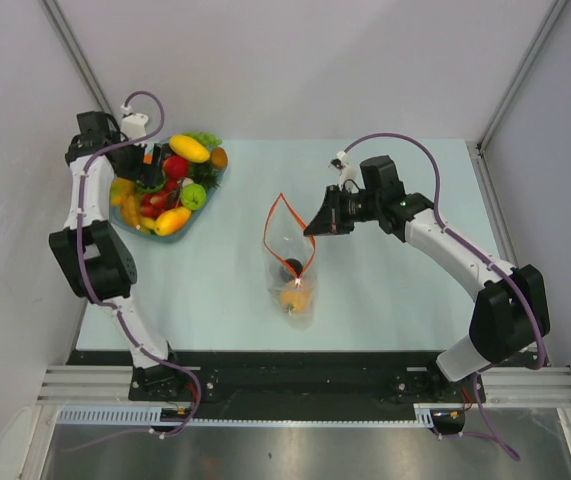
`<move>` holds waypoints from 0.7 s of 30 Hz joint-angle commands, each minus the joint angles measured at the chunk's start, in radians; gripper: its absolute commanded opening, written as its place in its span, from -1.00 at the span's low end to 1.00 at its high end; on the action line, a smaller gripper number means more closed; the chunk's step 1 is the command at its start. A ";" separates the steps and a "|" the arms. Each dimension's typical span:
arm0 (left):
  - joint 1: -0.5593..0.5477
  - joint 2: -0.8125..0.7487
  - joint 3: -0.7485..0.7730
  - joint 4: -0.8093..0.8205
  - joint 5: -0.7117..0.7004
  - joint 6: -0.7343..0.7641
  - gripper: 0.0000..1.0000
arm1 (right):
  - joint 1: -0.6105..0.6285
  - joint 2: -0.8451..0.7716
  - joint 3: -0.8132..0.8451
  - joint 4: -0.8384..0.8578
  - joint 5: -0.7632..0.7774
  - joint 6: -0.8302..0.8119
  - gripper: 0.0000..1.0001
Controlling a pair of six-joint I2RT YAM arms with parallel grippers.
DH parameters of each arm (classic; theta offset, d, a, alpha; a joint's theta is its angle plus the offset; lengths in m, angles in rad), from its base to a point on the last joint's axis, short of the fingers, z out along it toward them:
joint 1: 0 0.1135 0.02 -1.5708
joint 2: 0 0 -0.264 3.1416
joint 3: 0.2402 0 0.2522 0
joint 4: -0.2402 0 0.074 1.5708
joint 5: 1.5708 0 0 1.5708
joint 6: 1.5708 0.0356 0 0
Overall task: Place the food in the zip-top bag and seal the zipper
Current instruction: Pick up the fake fruit from the bin.
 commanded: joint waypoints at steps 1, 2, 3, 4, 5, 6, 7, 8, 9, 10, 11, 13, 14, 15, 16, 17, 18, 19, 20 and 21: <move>0.014 0.050 0.080 0.024 0.032 -0.003 0.99 | 0.003 0.001 0.020 0.006 0.000 -0.024 -1.00; 0.014 0.056 0.082 0.027 0.033 -0.003 0.99 | 0.003 0.003 0.021 0.004 0.000 -0.023 -1.00; 0.014 0.062 0.080 0.044 0.029 -0.006 0.99 | 0.001 0.003 0.024 0.004 -0.003 -0.023 -1.00; 0.014 0.073 0.076 0.055 0.029 -0.006 0.99 | 0.001 0.006 0.024 0.004 -0.001 -0.023 -1.00; 0.014 0.076 0.071 0.065 0.027 -0.006 0.99 | 0.001 0.007 0.026 0.003 -0.004 -0.021 -1.00; 0.014 0.079 0.066 0.093 0.019 -0.012 0.99 | 0.001 0.010 0.029 0.003 -0.004 -0.022 -1.00; 0.014 0.087 0.065 0.102 0.018 -0.012 0.99 | 0.001 0.010 0.031 0.003 -0.006 -0.023 -1.00; 0.014 0.092 0.063 0.119 0.015 -0.013 0.99 | 0.001 0.015 0.031 0.001 -0.006 -0.023 -1.00; 0.014 0.096 0.065 0.127 0.007 -0.013 0.99 | 0.001 0.015 0.031 0.000 -0.006 -0.021 -1.00; 0.014 0.102 0.065 0.133 0.006 -0.013 0.99 | 0.001 0.016 0.031 0.001 -0.006 -0.022 -1.00; 0.014 0.113 0.066 0.139 0.001 -0.012 0.99 | 0.001 0.015 0.031 0.001 -0.006 -0.021 -1.00; 0.016 0.121 0.068 0.144 -0.008 -0.007 0.99 | 0.001 0.018 0.031 0.000 -0.006 -0.024 -1.00; 0.014 0.127 0.068 0.145 -0.011 -0.007 0.99 | 0.000 0.019 0.032 0.001 -0.006 -0.024 -1.00; 0.014 0.132 0.068 0.147 -0.013 -0.007 0.98 | 0.000 0.019 0.031 0.001 -0.006 -0.024 -1.00; 0.014 0.135 0.071 0.145 -0.013 -0.007 0.96 | 0.001 0.022 0.032 0.000 -0.004 -0.024 -1.00; 0.016 0.139 0.074 0.136 -0.011 -0.001 0.89 | 0.000 0.024 0.032 0.000 -0.004 -0.024 -1.00; 0.014 0.139 0.079 0.132 -0.011 0.002 0.84 | 0.000 0.032 0.032 0.000 -0.006 -0.023 -1.00; 0.017 0.139 0.080 0.127 -0.008 0.005 0.81 | 0.001 0.033 0.037 -0.002 -0.009 -0.023 -1.00; 0.019 0.136 0.080 0.113 -0.005 0.008 0.73 | 0.001 0.036 0.037 -0.005 -0.009 -0.023 -1.00; 0.020 0.127 0.080 0.106 -0.004 0.016 0.69 | 0.001 0.036 0.037 -0.002 -0.009 -0.023 -1.00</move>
